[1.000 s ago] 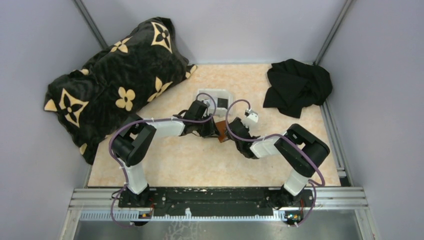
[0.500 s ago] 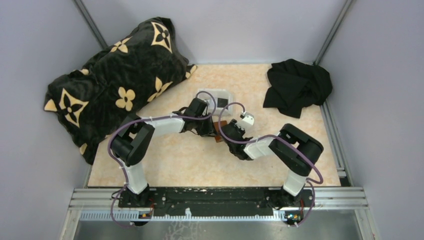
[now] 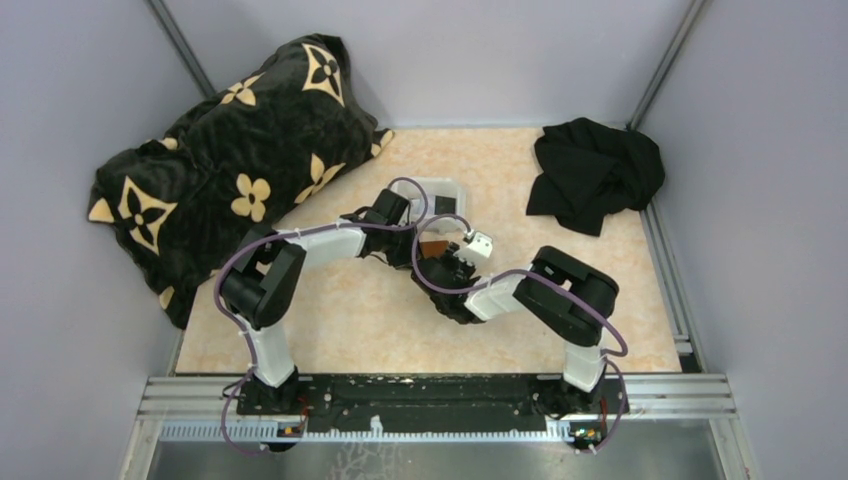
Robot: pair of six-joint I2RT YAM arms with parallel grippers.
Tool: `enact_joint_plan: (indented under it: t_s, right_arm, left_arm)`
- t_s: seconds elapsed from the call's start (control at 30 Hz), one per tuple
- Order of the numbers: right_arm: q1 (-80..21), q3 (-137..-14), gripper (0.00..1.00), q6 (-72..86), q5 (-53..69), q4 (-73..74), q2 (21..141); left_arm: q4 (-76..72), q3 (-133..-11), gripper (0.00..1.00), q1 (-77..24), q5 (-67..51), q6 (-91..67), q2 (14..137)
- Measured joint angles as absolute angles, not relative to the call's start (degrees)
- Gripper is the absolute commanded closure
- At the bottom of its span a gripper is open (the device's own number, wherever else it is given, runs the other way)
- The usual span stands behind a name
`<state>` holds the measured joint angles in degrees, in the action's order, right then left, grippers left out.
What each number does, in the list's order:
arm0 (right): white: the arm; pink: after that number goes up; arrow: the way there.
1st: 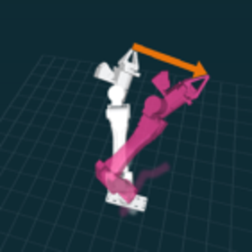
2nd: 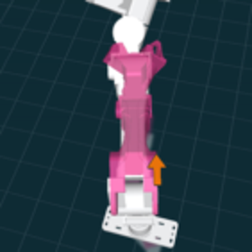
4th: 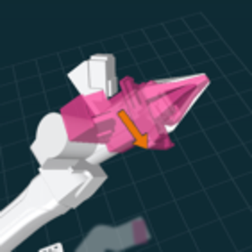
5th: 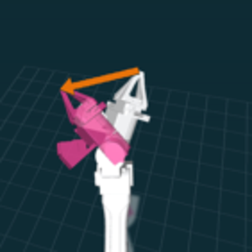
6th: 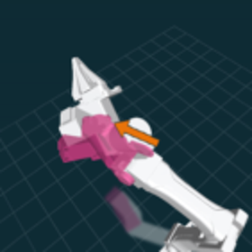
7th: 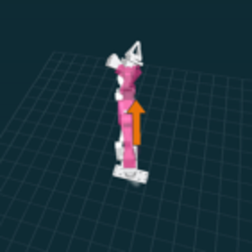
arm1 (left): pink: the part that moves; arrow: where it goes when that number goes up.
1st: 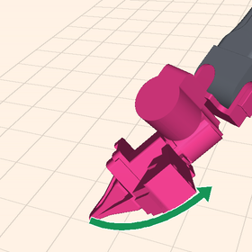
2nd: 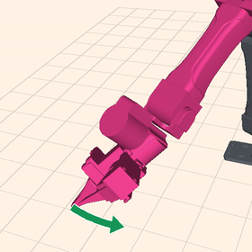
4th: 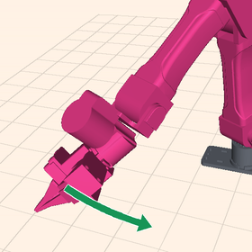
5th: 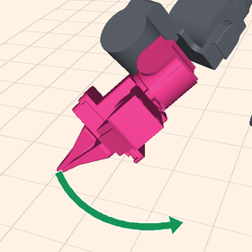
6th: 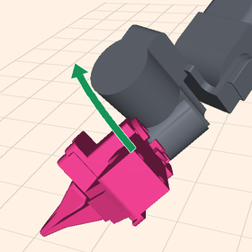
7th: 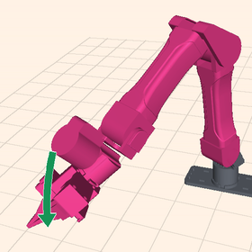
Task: Put the credit cards into the card holder
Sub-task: Close the card holder at the center of the board, then reset both arms
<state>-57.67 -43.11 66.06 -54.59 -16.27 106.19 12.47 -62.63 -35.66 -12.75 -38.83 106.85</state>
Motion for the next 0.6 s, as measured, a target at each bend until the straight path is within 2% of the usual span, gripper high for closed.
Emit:
enact_joint_plan:
  t_s: [0.17,0.33,0.6]
  right_arm:
    - [-58.22,-43.51,0.50,67.02,-53.84,-14.24,105.25]
    - [-62.15,-38.81,0.31,65.56,-45.58,-9.56,96.12]
    - [-62.15,-34.48,0.28,62.26,-36.05,1.13,84.40]
  left_arm:
    - [13.17,-62.72,0.67,-35.24,-12.64,-38.30,106.54]
    - [12.45,-60.45,0.62,-35.24,-10.35,-37.85,104.25]
    - [12.69,-56.55,0.56,-35.20,-6.79,-37.63,99.77]
